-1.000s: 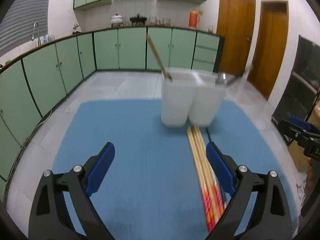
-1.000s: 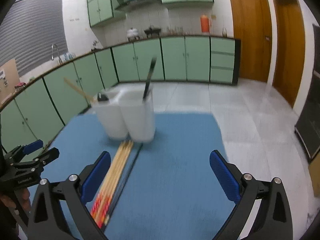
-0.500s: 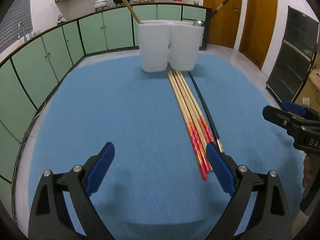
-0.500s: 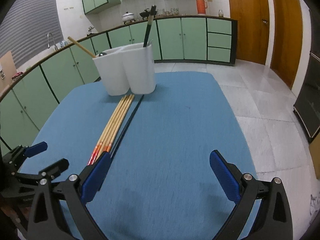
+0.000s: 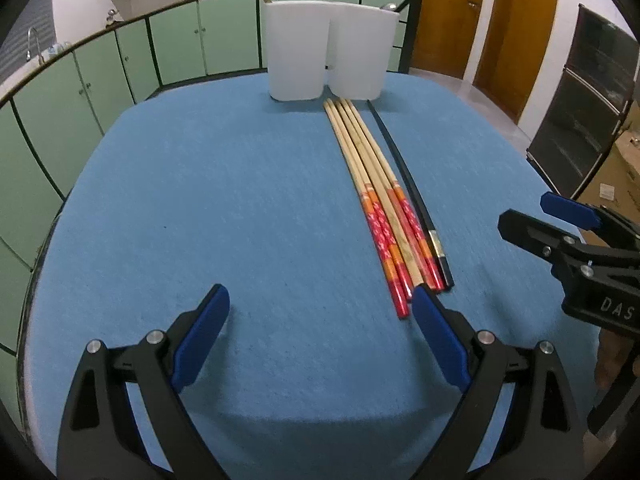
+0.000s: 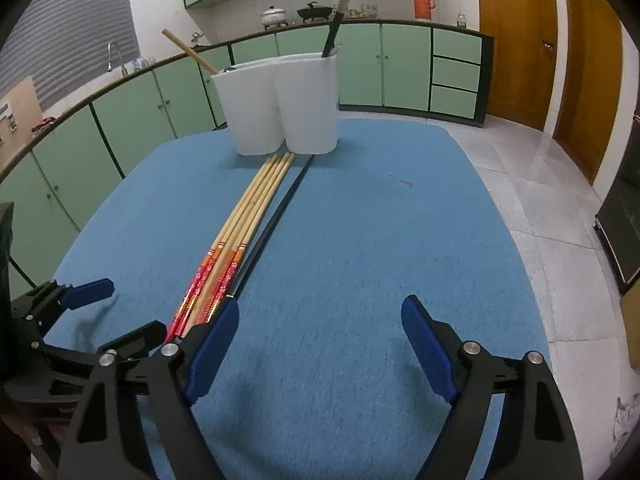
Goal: Organize utensils
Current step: 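Open both tools and pull them back toward the remaining chopsticks, then grasp a red-patterned chopstick with the left tool while the right grasps the black chopstick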
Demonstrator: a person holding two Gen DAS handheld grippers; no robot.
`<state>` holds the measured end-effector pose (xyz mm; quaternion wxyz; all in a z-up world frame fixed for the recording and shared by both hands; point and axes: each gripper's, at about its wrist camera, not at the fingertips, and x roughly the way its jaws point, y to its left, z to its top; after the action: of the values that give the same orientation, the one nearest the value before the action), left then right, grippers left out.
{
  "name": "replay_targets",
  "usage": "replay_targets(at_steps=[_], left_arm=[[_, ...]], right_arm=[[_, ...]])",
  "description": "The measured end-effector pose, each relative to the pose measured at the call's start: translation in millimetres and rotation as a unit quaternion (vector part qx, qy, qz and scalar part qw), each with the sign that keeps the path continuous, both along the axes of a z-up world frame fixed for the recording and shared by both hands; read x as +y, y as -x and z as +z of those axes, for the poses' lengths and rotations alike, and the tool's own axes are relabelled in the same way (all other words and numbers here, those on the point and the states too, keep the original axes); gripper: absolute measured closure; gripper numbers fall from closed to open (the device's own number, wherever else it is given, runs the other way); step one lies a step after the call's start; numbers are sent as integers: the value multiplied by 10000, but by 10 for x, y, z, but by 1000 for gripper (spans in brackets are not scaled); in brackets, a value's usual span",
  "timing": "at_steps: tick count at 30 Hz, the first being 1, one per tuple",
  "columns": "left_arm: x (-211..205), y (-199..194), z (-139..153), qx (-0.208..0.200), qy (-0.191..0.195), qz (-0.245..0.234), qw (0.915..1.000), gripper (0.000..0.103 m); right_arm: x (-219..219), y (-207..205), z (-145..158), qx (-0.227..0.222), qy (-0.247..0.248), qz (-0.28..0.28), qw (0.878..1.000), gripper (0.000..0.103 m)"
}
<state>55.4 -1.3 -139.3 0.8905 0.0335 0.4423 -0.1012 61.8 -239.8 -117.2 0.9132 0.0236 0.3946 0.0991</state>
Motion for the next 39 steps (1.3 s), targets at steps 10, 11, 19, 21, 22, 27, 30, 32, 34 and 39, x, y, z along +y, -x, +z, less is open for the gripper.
replay_targets(at_steps=[10,11,19,21,22,27,30,32,34,39], left_arm=[[-46,-4,-68,79,-206,-4,9998,13],[-28,-9,-66,78,-212,30,9997,13],[160,-50,-36,51,-223,427,9988,13],[170,-54,-36,44,-228,450,9987,13],[176,-55,-34,43,-230,475,9986,13],[210,-62,-31,42,-185,514,9985,14],[196,-90,-49,44,-173,514,9985,14],[195,-93,-51,44,-176,508,9985,14],[208,-78,-50,43,-173,502,9986,14],[205,-71,-46,38,-182,498,9986,14]], right_arm=[[-10,2,1,-12,-31,45,10000,23],[-4,8,-5,-6,-39,62,10000,23],[132,42,-49,65,-35,363,9993,24],[196,43,-81,122,32,477,9988,24],[219,47,-91,134,58,519,9985,24],[361,70,-157,211,218,735,9968,24],[399,62,-200,268,316,752,9963,24],[405,51,-226,306,333,734,9963,24],[396,40,-234,325,336,714,9963,24],[421,27,-252,346,406,687,9962,24]])
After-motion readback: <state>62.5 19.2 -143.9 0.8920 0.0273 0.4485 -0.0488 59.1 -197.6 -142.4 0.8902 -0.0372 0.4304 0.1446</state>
